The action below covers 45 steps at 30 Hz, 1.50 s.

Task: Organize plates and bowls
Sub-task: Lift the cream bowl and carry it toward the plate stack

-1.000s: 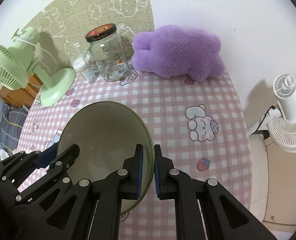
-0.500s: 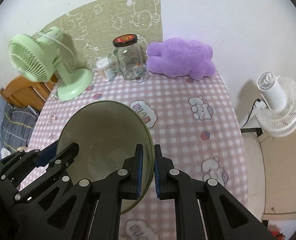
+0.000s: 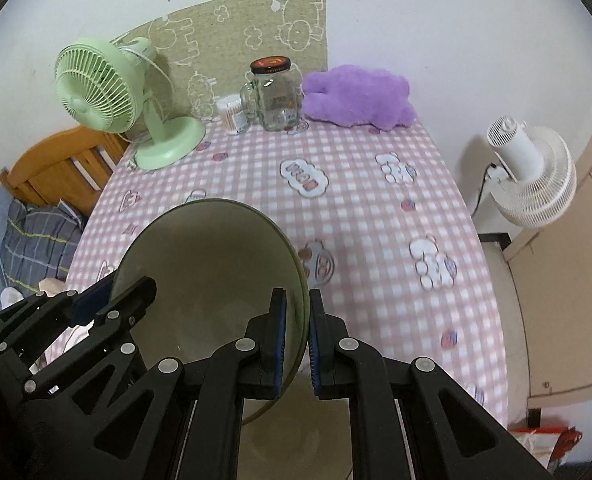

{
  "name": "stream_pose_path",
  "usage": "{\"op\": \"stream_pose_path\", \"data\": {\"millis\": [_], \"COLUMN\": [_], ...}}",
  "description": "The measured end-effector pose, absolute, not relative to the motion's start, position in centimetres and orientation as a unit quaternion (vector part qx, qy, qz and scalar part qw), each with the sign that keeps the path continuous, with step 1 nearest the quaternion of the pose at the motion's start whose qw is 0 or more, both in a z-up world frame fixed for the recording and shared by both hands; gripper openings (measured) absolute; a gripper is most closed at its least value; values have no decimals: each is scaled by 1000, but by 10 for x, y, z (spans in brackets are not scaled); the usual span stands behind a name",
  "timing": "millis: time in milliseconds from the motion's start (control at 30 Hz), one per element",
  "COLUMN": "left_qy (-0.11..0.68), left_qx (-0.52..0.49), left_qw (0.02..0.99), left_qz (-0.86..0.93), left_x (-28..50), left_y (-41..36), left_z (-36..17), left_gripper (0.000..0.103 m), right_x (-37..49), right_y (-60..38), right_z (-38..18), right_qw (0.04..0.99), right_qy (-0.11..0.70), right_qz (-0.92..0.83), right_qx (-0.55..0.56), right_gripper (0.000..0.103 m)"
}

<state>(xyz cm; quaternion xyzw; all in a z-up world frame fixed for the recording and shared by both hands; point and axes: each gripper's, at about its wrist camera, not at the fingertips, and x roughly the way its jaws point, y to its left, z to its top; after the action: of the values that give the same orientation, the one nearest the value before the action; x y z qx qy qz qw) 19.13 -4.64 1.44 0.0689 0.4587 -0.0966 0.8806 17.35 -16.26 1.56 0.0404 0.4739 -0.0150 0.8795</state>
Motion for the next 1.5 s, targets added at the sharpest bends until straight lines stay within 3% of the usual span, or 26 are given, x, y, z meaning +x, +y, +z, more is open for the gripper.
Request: {"op": "stream_pose_path", "data": {"millis": [633, 1500], "left_qy": [475, 548], "left_qx": [65, 20], "left_qw": [869, 833], "left_qz": [-126, -72], "left_x": [130, 139], "left_y": [-69, -70], "left_z": [-6, -52], "left_gripper": [15, 15], "right_x": [109, 133], "right_y": [-181, -177], "right_z": [10, -34], "right_qw": [876, 823], "right_qy": [479, 568], "right_qz": [-43, 16], "right_qx": [44, -21], "right_gripper": [13, 13]}}
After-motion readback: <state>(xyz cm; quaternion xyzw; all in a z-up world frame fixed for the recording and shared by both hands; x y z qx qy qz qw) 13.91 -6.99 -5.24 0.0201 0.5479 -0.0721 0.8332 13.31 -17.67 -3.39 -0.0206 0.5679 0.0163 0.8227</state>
